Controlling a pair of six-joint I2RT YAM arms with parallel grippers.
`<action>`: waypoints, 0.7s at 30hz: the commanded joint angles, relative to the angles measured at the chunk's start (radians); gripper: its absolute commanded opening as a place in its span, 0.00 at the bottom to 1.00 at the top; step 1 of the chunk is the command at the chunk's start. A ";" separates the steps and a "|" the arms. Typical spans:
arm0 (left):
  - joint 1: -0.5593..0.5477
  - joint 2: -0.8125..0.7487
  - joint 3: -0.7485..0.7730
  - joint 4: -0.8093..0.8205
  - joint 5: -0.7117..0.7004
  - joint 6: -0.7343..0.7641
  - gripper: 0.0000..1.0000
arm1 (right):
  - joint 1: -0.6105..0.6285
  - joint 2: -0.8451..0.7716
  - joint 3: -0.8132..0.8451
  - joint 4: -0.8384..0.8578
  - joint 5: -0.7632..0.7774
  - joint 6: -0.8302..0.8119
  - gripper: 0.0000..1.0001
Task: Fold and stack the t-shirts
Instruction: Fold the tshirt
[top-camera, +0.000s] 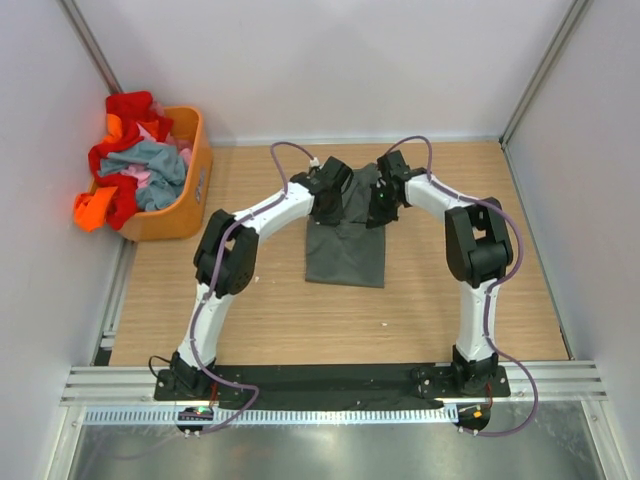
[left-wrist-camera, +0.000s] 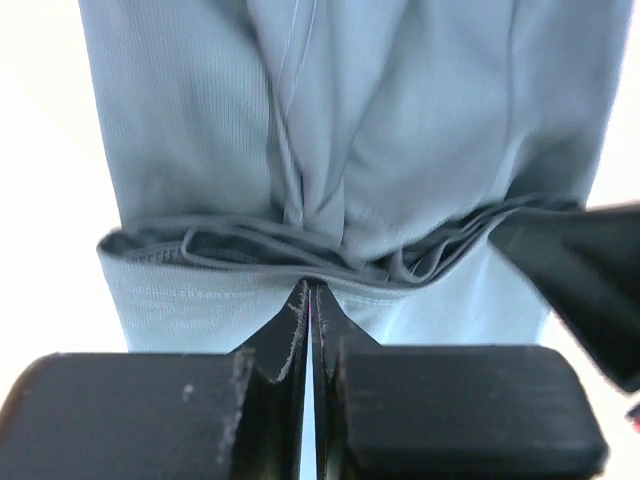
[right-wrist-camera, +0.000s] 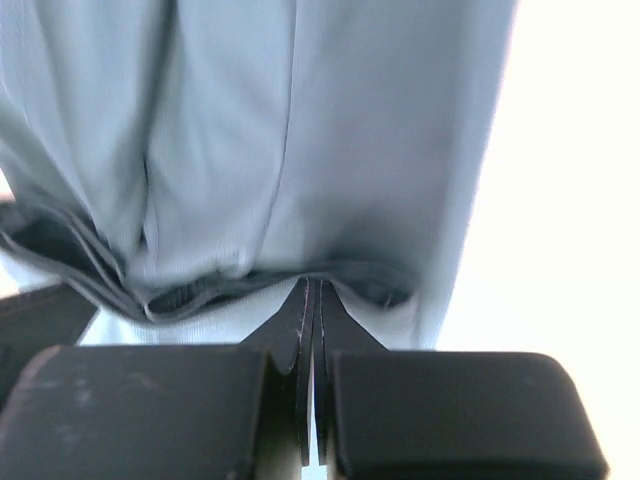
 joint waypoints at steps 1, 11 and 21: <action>0.025 0.039 0.067 -0.015 -0.017 0.025 0.03 | -0.030 0.046 0.135 -0.043 -0.006 -0.038 0.02; 0.073 0.022 0.129 -0.043 -0.008 0.098 0.24 | -0.078 0.031 0.256 -0.103 0.023 -0.036 0.25; 0.071 -0.447 -0.245 0.012 -0.039 0.042 0.79 | -0.078 -0.369 -0.079 -0.049 0.081 -0.024 1.00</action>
